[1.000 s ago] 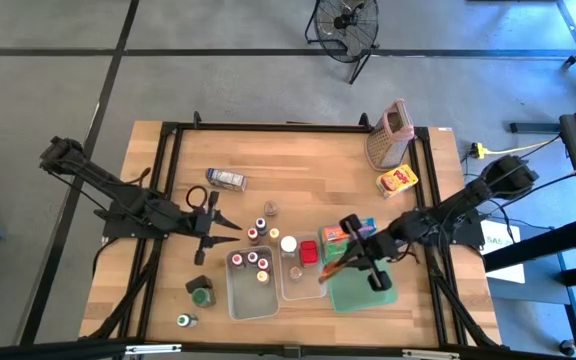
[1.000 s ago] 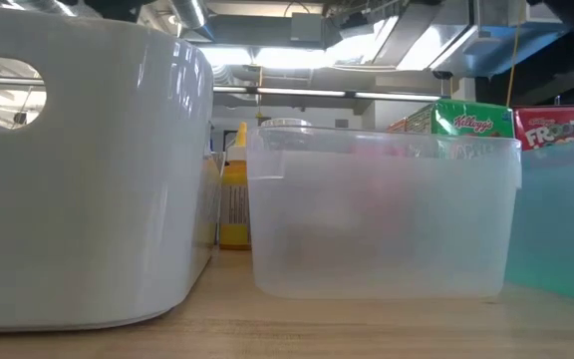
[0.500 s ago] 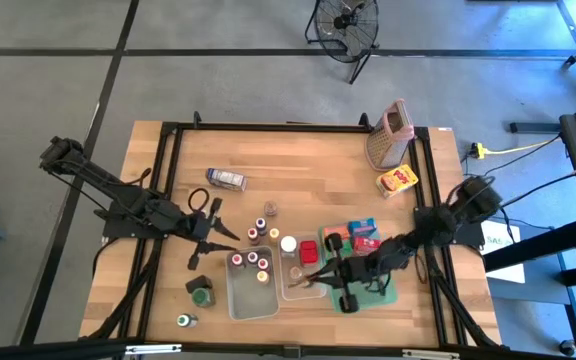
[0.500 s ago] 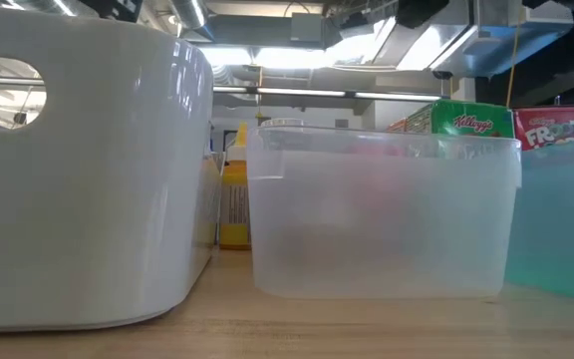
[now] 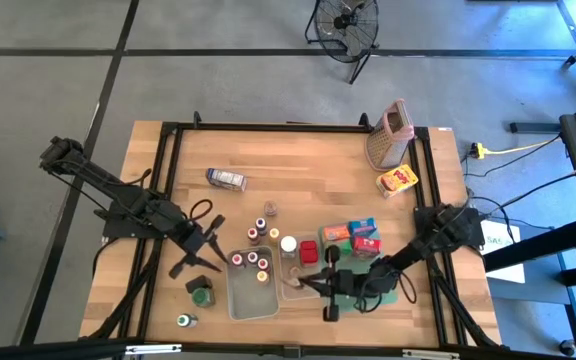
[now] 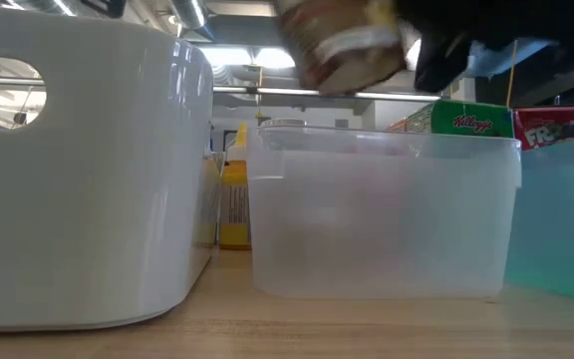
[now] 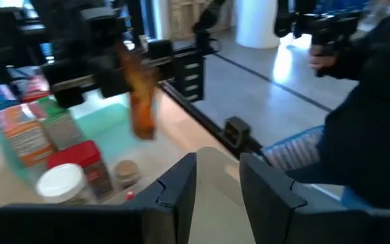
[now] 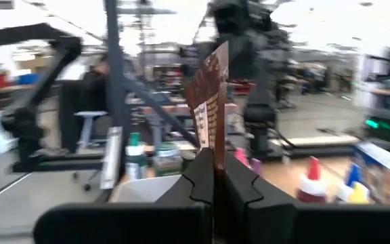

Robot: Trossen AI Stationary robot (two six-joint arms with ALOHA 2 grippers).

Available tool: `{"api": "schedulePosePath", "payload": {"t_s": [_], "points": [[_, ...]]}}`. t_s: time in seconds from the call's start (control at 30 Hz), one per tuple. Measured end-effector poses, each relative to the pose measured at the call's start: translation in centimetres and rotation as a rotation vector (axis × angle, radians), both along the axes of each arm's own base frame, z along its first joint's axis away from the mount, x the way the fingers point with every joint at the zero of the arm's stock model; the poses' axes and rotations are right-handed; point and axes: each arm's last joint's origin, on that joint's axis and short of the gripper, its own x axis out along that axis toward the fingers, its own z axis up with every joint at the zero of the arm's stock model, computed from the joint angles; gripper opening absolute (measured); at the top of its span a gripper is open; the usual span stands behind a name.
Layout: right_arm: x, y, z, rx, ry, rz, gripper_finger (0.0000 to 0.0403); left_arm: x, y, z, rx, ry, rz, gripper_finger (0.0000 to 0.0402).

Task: Pick & Place Kitchen Items
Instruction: Put the orange seasoning pack into the white bin

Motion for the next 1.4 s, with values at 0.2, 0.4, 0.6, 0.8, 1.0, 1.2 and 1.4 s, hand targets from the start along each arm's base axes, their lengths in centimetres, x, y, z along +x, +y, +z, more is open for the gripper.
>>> {"api": "schedulePosePath", "payload": {"t_s": [0.2, 0.4, 0.6, 0.8, 1.0, 1.2, 1.4], "points": [[1.2, 0.1, -0.2, 0.011, -0.006, -0.045, 0.0005, -0.2, -0.2, -0.2, -0.013, 0.035, -0.099, 0.0104], [0.7, 1.1, -0.8, 0.056, 0.040, -0.026, 0.0005, -0.5, -0.3, -0.6, 0.006, 0.074, -0.167, 0.0107], [0.6, 1.2, -1.4, 0.095, 0.087, -0.066, 0.0005, -0.5, -0.3, -0.7, 0.013, 0.074, -0.175, 0.0103], [1.0, 0.7, -2.4, 0.157, 0.155, -0.069, 0.0005, -0.6, -0.3, -0.8, 0.016, 0.081, -0.206, 0.0105], [1.6, 0.2, -2.5, 0.174, 0.167, -0.036, 0.0005, -0.6, -0.3, -0.8, 0.017, 0.081, -0.207, 0.0106], [1.9, -0.2, -2.9, 0.212, 0.198, -0.017, 0.0005, -0.6, -0.3, -0.8, 0.023, 0.076, -0.209, 0.0103], [2.0, -0.3, -3.0, 0.219, 0.202, -0.007, 0.0006, -0.6, -0.3, -0.8, 0.017, 0.082, -0.207, 0.0102]]}}
